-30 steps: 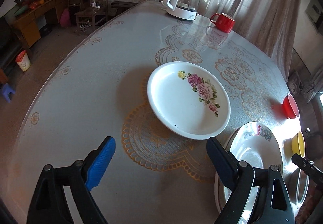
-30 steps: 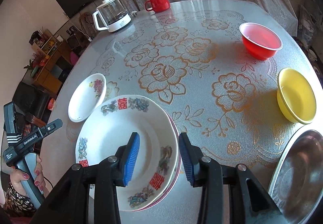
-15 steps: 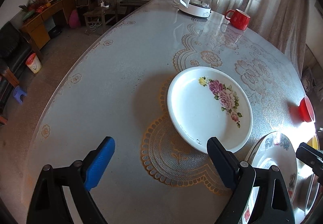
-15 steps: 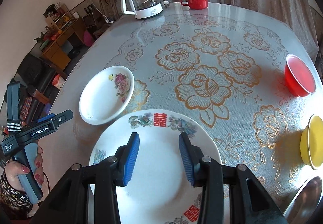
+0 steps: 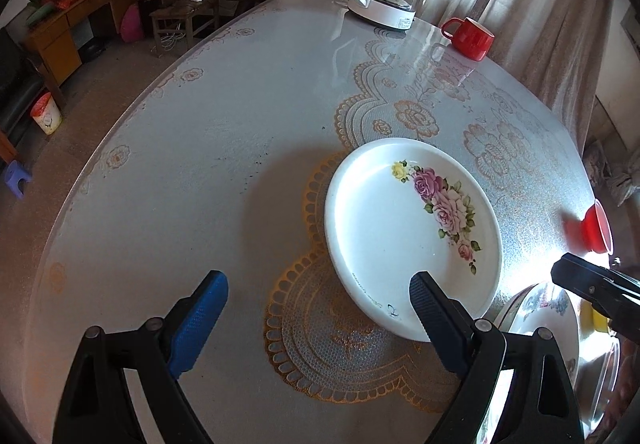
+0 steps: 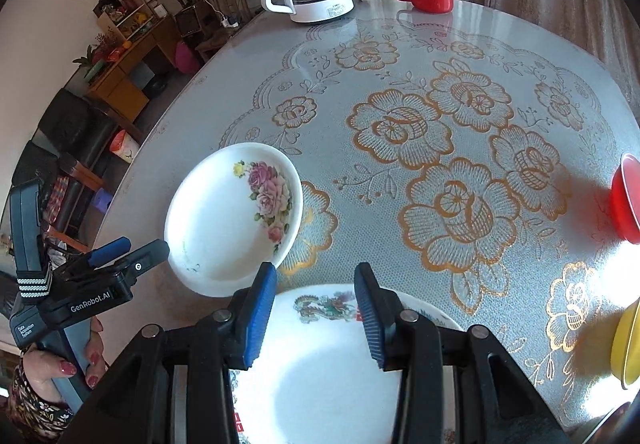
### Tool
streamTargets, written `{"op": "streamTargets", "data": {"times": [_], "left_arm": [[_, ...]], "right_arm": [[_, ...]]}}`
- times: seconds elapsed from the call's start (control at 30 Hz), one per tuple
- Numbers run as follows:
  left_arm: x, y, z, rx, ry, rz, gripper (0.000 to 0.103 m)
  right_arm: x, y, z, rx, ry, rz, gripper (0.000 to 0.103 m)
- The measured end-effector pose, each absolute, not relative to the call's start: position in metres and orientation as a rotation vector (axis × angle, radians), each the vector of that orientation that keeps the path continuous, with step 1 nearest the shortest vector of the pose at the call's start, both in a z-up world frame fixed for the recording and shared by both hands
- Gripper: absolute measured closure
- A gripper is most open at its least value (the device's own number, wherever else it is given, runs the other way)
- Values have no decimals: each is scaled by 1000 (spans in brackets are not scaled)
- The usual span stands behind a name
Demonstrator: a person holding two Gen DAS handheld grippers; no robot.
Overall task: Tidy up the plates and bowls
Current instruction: 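Move the right gripper to the small rose-patterned plate and grasp its rim, then lift the rose-patterned plate with the right gripper and carry it toward the stack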
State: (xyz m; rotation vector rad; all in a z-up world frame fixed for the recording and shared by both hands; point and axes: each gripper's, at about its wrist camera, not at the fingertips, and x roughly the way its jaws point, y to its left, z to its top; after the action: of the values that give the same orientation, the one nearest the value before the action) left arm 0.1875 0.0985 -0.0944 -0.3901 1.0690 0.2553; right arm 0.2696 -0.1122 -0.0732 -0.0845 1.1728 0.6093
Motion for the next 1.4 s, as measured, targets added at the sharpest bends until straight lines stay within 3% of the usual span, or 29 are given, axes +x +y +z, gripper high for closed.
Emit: {"op": "streamTargets", "data": {"times": [0.1, 0.27, 0.43, 0.5, 0.67, 0.8, 0.87, 1.13, 1.2, 1.27, 1.4], "left_arm": [[193, 100, -99, -395, 1078, 244, 11], [202, 100, -105, -400, 1104, 209, 20], [207, 98, -109, -381, 1117, 192, 21], [208, 98, -111, -377, 1123, 188, 21], [209, 94, -112, -331, 1117, 158, 41], [212, 92, -112, -305, 1106, 144, 49], [216, 88, -112, -308, 1108, 112, 69], [246, 68, -113, -279, 1125, 59, 68], [257, 64, -113, -295, 1124, 39, 63], [265, 62, -113, -314, 1119, 21, 47], [275, 62, -113, -295, 1118, 23, 46]], "right_arm": [[278, -100, -79, -101, 1182, 612, 62], [297, -85, -96, -97, 1234, 607, 62], [312, -72, -112, -92, 1284, 619, 63], [318, -68, -119, -80, 1307, 622, 68], [324, -55, -133, -94, 1347, 650, 80], [326, -48, -134, -133, 1331, 652, 88], [327, -46, -134, -148, 1325, 658, 88], [351, -62, -128, -137, 1285, 597, 93], [359, -72, -127, -111, 1282, 565, 93], [366, -81, -127, -78, 1289, 548, 94], [371, -89, -130, -35, 1300, 575, 93]]}}
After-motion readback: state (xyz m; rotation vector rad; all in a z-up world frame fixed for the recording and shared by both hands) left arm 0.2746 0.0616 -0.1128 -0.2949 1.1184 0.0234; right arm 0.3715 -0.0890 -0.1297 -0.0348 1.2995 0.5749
